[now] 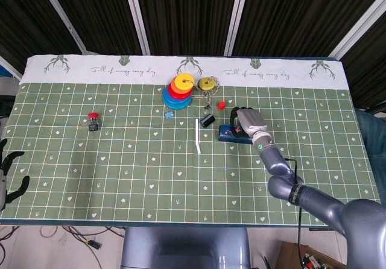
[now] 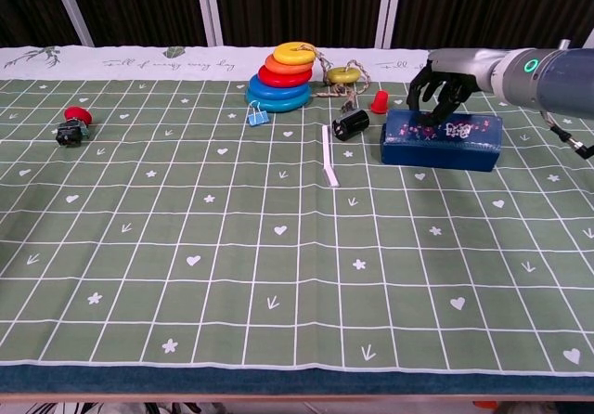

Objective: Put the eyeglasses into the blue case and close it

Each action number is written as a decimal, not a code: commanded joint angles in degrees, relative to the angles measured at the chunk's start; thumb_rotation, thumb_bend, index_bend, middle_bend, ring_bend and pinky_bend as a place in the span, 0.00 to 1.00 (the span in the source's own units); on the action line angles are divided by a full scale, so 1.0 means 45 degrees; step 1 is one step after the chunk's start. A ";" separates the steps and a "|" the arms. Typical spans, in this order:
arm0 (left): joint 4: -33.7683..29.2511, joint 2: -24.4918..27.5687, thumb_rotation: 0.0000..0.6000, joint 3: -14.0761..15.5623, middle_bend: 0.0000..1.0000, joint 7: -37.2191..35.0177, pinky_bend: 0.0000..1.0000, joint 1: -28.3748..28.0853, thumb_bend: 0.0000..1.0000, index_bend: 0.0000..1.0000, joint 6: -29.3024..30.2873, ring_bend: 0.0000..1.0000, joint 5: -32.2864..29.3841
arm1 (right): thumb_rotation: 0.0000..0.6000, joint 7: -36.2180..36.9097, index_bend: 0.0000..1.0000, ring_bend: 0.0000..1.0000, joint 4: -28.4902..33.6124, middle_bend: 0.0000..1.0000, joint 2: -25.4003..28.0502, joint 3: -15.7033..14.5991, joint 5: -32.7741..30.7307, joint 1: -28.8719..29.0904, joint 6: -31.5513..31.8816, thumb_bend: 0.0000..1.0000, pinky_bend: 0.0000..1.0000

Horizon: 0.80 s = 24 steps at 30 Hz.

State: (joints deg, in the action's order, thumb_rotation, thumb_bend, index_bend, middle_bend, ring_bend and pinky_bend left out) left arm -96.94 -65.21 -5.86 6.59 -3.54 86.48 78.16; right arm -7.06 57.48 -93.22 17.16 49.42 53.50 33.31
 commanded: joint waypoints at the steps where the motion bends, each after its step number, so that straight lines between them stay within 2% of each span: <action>1: 0.0001 -0.0001 1.00 0.0007 0.00 0.0020 0.00 -0.0007 0.34 0.26 -0.0020 0.00 -0.0007 | 1.00 0.0049 0.53 0.20 -0.0221 0.22 -0.0064 -0.0040 0.0017 0.0063 -0.0084 0.54 0.20; 7: 0.0011 0.0008 1.00 0.0002 0.00 0.0034 0.00 -0.0016 0.34 0.26 -0.0035 0.00 -0.0018 | 1.00 0.0320 0.19 0.19 -0.0692 0.19 -0.0171 -0.0028 -0.0015 0.0163 -0.0395 0.58 0.20; 9: 0.0013 0.0010 1.00 0.0005 0.00 0.0035 0.00 -0.0020 0.34 0.26 -0.0041 0.00 -0.0013 | 1.00 0.0403 0.08 0.18 -0.0672 0.16 -0.0125 -0.0025 0.0006 0.0141 -0.0401 0.55 0.20; 11: 0.0018 0.0005 1.00 0.0005 0.00 0.0054 0.00 -0.0021 0.34 0.26 -0.0028 0.00 -0.0001 | 1.00 0.0482 0.03 0.17 -0.0630 0.14 -0.0044 -0.0019 0.0019 0.0115 -0.0413 0.52 0.20; 15: -0.0002 0.0007 1.00 0.0003 0.00 0.0063 0.00 -0.0017 0.35 0.26 -0.0029 0.00 -0.0024 | 1.00 0.0643 0.01 0.16 -0.0511 0.13 0.0193 0.0064 -0.0019 0.0092 -0.0430 0.48 0.20; 20: -0.0016 0.0025 1.00 -0.0007 0.00 0.0060 0.00 -0.0016 0.35 0.26 -0.0020 0.00 -0.0029 | 1.00 0.0712 0.01 0.12 0.0800 0.10 0.0997 0.0047 0.0315 -0.0227 0.0115 0.40 0.20; 22: -0.0013 0.0031 1.00 -0.0013 0.00 0.0037 0.00 -0.0019 0.35 0.26 -0.0020 0.00 -0.0025 | 1.00 0.0460 0.01 0.11 0.1937 0.09 0.1687 -0.0146 0.0598 -0.0547 0.0619 0.37 0.20; 24: -0.0005 0.0032 1.00 -0.0017 0.00 -0.0010 0.00 -0.0025 0.34 0.26 -0.0023 0.00 -0.0012 | 1.00 0.0026 0.01 0.11 0.3694 0.09 0.2664 -0.0431 0.1228 -0.1260 0.2040 0.34 0.20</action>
State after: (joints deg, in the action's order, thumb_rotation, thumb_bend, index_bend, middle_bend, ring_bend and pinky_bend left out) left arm -96.97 -65.07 -5.93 6.55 -3.64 86.38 78.10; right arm -4.74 65.05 -86.88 16.81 51.55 51.55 35.55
